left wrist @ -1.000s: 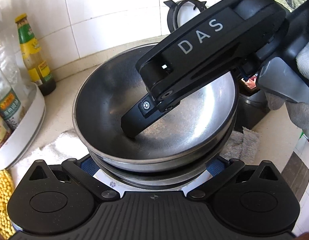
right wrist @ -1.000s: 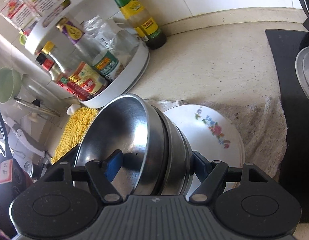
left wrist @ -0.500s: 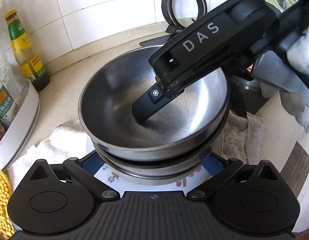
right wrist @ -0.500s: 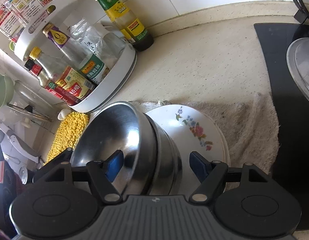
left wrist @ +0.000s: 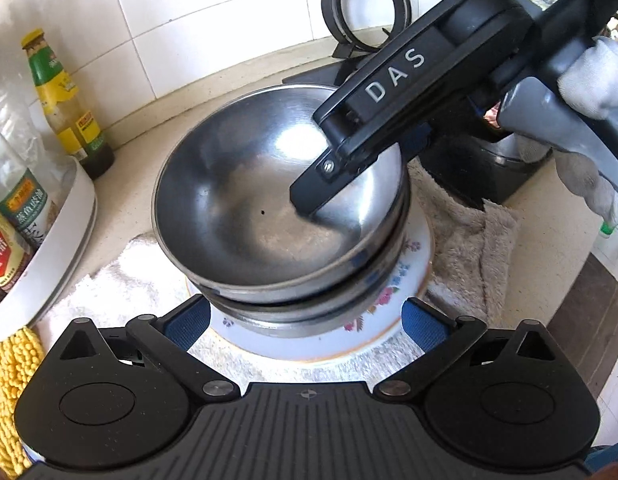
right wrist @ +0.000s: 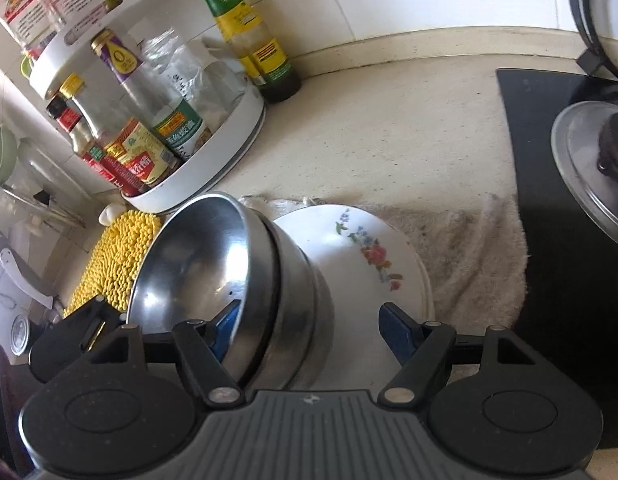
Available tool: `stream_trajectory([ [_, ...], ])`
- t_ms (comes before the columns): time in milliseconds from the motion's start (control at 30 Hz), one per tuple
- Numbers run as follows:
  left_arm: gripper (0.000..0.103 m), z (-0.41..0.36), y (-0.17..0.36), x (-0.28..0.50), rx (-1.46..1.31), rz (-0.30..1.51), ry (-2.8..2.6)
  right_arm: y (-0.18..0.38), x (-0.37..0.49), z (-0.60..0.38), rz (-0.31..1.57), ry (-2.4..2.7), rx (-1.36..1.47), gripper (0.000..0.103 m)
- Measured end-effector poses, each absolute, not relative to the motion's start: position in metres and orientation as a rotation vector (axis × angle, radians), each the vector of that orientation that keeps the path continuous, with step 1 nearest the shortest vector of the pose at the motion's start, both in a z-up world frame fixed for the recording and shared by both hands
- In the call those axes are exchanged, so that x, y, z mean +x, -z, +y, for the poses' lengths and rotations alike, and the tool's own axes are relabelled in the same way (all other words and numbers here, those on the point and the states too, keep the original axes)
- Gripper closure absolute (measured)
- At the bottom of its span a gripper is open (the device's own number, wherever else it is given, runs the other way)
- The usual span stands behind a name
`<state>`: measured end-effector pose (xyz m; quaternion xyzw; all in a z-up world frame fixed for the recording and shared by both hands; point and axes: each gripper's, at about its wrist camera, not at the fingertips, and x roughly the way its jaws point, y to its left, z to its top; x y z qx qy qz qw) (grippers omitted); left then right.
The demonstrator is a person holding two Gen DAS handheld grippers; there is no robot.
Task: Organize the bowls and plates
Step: 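Lower the bowl stack onto the floral plate stack with the right tool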
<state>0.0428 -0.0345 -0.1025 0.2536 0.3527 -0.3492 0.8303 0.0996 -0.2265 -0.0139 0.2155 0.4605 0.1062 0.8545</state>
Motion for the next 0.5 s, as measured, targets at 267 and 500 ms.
stream_trajectory([
  [267,0.0,-0.025,0.093,0.035,0.504,0.755,0.737,0.008,0.095,-0.23,0.93,-0.219,0.481,0.014],
  [500,0.0,-0.015,0.081,0.025,0.454,0.744,0.681,-0.003,0.089,-0.228,0.91,-0.214,0.427,0.014],
])
